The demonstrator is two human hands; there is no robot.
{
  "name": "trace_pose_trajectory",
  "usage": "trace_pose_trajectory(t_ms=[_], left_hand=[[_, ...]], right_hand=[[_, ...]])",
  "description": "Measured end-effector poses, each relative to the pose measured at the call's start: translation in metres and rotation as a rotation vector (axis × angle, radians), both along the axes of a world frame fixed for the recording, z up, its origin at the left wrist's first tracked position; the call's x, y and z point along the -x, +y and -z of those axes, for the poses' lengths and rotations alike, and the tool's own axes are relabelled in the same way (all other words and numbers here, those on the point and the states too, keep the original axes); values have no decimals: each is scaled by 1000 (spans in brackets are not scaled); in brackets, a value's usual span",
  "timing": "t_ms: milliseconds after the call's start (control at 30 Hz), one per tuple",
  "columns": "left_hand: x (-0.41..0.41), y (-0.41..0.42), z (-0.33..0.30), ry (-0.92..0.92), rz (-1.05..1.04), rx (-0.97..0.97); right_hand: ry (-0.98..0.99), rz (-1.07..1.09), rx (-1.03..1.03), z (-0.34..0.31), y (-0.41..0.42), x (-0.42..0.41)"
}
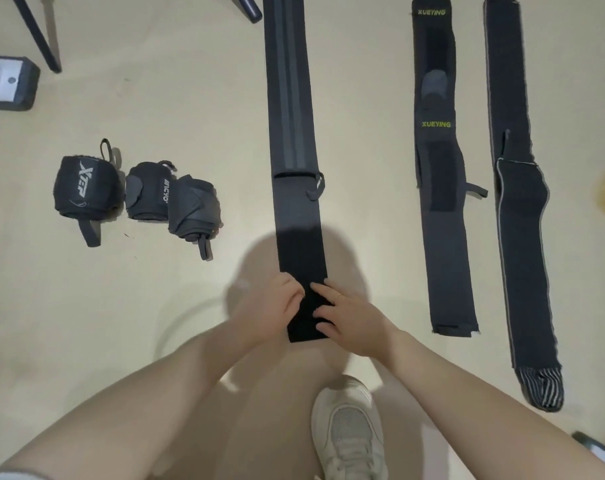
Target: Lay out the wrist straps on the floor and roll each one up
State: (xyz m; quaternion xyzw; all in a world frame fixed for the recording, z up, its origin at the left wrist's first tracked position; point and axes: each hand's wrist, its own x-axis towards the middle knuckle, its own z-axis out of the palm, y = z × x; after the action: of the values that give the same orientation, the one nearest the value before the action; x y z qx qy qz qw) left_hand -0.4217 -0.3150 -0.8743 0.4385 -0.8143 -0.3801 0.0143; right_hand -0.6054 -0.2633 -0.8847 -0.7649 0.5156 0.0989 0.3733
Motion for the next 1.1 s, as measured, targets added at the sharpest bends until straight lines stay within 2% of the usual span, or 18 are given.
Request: trace_pose_trajectory(t_ms=[67,100,200,333,400,567,733,900,1000,1100], left_hand=[[-6,15,4,-41,1,-182],[-7,19,6,-61,9,-209],[-8,29,7,-170,50,-174],[-8,43,9,-241,114,-162],[-10,53,12,-295,144,-135],[-2,77,16,-235,-23,-33],[3,86,17,-270,6,55],[5,83,19,-326,7,86],[6,81,13,-309,-17,-9],[8,81,18,-289,-23,13]], right_hand=[[-37,17,-50,0,5,0],[-33,15,-68,0,8,0],[52,-14,-99,-1,18,-2],[144,-36,173,-2,31,-12],[158,1,224,1,37,-18],[183,-14,223,3,40,-21],[254,-166,232,0,41,-16],[254,-225,408,-4,37,-15],[218,-164,334,5,35,-15],[164,-10,222,-1,26,-12]])
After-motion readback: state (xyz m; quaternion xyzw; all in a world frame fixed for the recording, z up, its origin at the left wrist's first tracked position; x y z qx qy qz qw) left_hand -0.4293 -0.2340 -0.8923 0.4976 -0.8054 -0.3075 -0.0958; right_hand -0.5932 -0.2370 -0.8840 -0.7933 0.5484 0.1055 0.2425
